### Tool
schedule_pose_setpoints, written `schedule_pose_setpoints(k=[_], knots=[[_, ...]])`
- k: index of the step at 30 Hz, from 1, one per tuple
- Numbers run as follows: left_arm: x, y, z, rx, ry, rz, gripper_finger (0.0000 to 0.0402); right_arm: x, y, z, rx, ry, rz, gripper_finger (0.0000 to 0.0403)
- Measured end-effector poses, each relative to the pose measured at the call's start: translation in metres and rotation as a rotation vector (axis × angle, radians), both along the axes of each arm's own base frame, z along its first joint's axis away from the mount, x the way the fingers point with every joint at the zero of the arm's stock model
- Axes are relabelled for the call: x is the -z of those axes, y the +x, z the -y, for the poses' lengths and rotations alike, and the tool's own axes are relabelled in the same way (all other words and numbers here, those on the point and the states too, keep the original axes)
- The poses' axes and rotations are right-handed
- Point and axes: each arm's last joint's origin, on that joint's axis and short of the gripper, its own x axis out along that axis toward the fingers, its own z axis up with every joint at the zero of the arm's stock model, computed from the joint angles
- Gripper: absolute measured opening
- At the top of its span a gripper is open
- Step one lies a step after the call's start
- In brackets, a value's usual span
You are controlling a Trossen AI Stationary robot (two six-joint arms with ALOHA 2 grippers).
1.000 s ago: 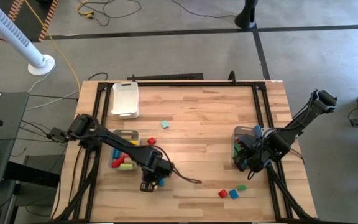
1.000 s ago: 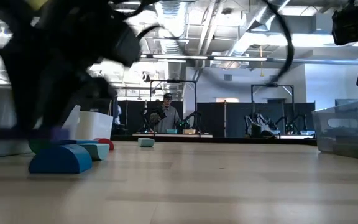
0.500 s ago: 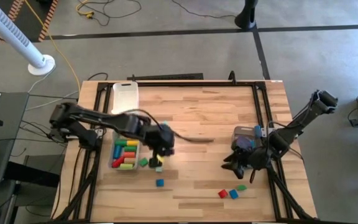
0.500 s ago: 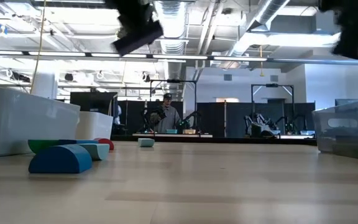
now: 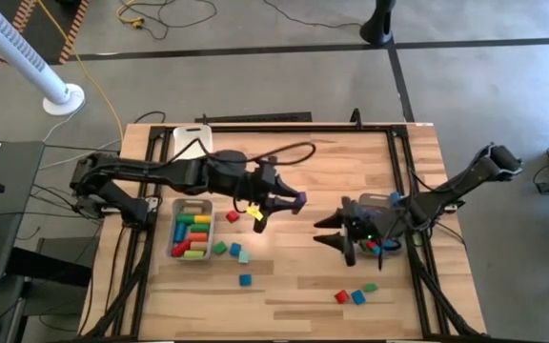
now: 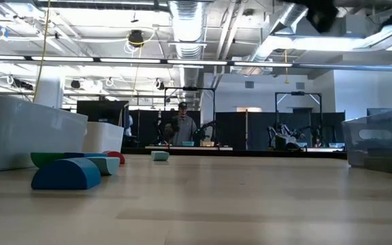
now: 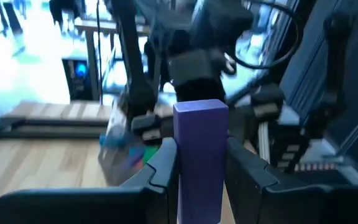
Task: Sort blocks by size
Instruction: Put the purple rectangular block into the black bin
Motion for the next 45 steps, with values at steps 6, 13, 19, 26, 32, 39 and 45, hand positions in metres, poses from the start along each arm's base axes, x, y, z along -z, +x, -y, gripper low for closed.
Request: schedule_pose_setpoints(k=[6, 13, 19, 26, 32, 39, 45], knots=[[-0.005, 0.001, -0.005, 0.045, -0.065, 0.046, 0.0086, -0.017, 0.019, -0.003, 0.068, -0.205, 0.026, 0.024], [-0.007, 0.001, -0.003, 0.086, -0.124, 0.086, 0.0086, -0.032, 0.031, 0.008, 0.122, -0.201, 0.094, 0.0258], [-0.004, 0.006, -0.001, 0.099, -0.136, 0.093, 0.0086, -0.05, 0.034, 0.012, 0.083, -0.18, 0.251, 0.0262], [0.005, 0.021, 0.005, 0.116, -0.164, 0.131, 0.0086, -0.051, 0.034, 0.012, 0.051, -0.149, 0.265, 0.0261], [0.01, 0.027, 0.009, 0.131, -0.178, 0.14, 0.0086, -0.048, 0.034, 0.012, 0.049, -0.105, 0.245, 0.026], [0.009, 0.027, 0.009, 0.134, -0.177, 0.147, 0.0086, -0.044, 0.034, 0.012, 0.058, -0.088, 0.203, 0.0218], [0.009, 0.027, 0.009, 0.13, -0.178, 0.14, 0.0086, -0.044, 0.034, 0.012, 0.057, -0.092, 0.204, 0.0146]])
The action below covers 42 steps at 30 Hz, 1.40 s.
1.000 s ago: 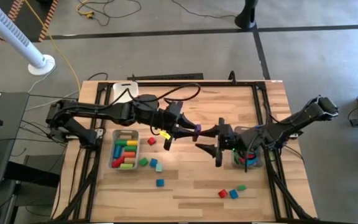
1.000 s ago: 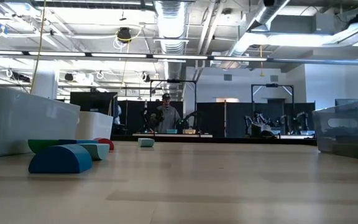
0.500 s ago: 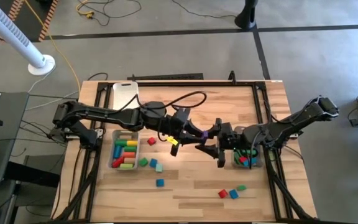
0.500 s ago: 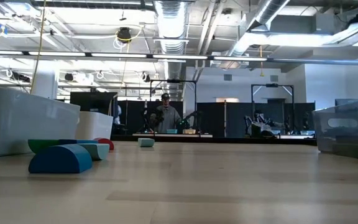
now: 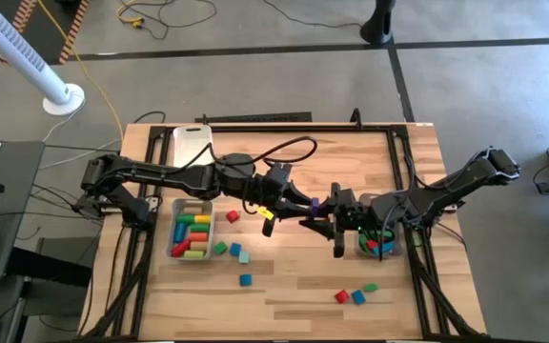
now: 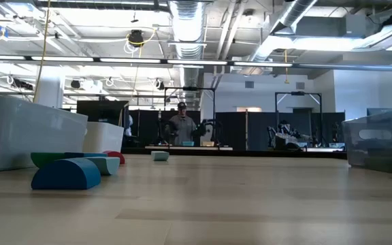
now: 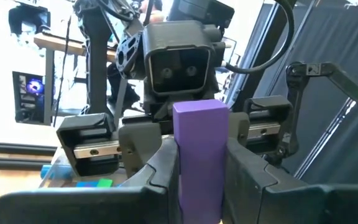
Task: Sort blocks by size
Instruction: Put the purple rectangular block into the black bin
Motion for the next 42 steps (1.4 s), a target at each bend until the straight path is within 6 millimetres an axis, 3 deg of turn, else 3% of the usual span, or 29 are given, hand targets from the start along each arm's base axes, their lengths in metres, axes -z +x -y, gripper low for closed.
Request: schedule_pose_setpoints(k=[10, 17, 20, 25, 35, 42], knots=[[0.001, 0.0, 0.0, 0.0, -0.006, -0.016, 0.0092, 0.001, -0.001, -0.001, 0.002, -0.001, -0.007, 0.0136], [0.005, 0.0, -0.003, 0.004, -0.03, -0.062, 0.023, 0.013, -0.005, -0.002, 0.009, 0.062, -0.139, 0.0136], [0.004, -0.005, -0.005, 0.008, -0.043, -0.101, 0.0267, 0.022, -0.015, -0.002, 0.015, 0.097, -0.255, 0.0136], [0.003, -0.02, -0.006, 0.027, -0.029, -0.215, 0.0285, 0.029, -0.05, -0.002, 0.038, 0.192, -0.465, 0.0136], [-0.001, -0.064, 0.006, 0.072, 0.061, -0.444, 0.0275, 0.042, -0.139, -0.002, 0.144, 0.374, -0.841, 0.0136], [0.005, -0.08, 0.021, 0.03, 0.159, -0.559, 0.0274, 0.054, -0.168, -0.005, 0.245, 0.41, -0.962, 0.0136]])
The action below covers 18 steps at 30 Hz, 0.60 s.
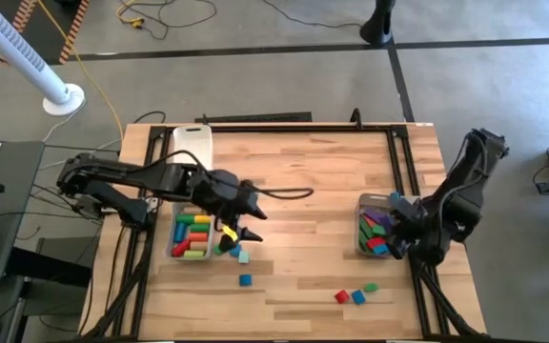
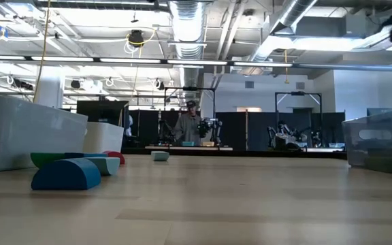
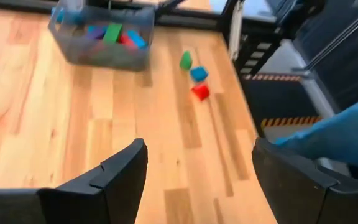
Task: Sort blocks by size
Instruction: Put the purple rectangular block into the black bin
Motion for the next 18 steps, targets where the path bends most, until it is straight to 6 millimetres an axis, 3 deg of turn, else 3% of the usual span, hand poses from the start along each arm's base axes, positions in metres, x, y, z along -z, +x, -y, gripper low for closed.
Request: schedule_pose_setpoints(k=[9, 18], knots=[[0.003, -0.002, 0.004, -0.047, 0.056, -0.026, 0.0274, 0.038, -0.004, -0.002, 0.134, 0.066, -0.071, 0.0141], [0.014, -0.006, 0.002, -0.075, 0.087, -0.113, 0.0274, 0.05, 0.005, 0.001, 0.199, 0.082, -0.063, 0.0146]])
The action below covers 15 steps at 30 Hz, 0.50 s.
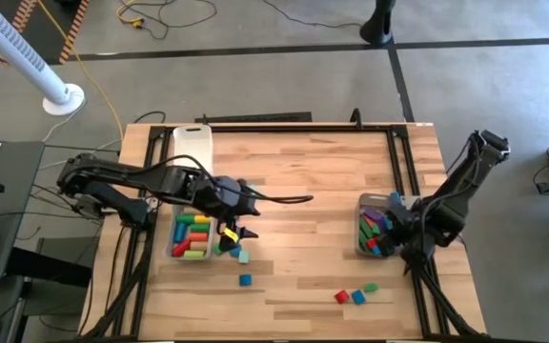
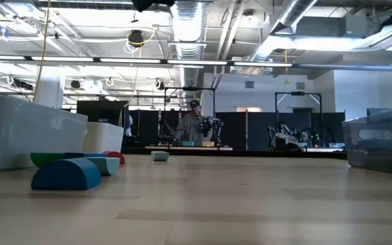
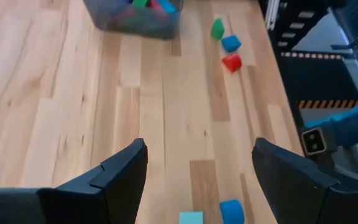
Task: Sort blocks by size
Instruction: Put the purple rectangular block into the black bin, then put the dark green semicircular block into the white bin
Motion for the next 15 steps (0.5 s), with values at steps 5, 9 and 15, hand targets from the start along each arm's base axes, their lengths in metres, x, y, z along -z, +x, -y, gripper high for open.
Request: schedule_pose_setpoints(k=[5, 9, 15], knots=[[0.014, 0.0, 0.0, -0.01, 0.0, -0.046, 0.0274, 0.001, 0.002, 0.001, 0.012, -0.005, -0.003, 0.0158], [0.033, -0.002, -0.001, -0.034, -0.004, -0.109, 0.0274, 0.0, 0.002, 0.001, 0.012, -0.004, -0.002, 0.0165], [0.054, -0.006, -0.002, -0.052, 0.006, -0.189, 0.0274, 0.0, 0.003, 0.0, 0.011, 0.006, 0.006, 0.0178]])
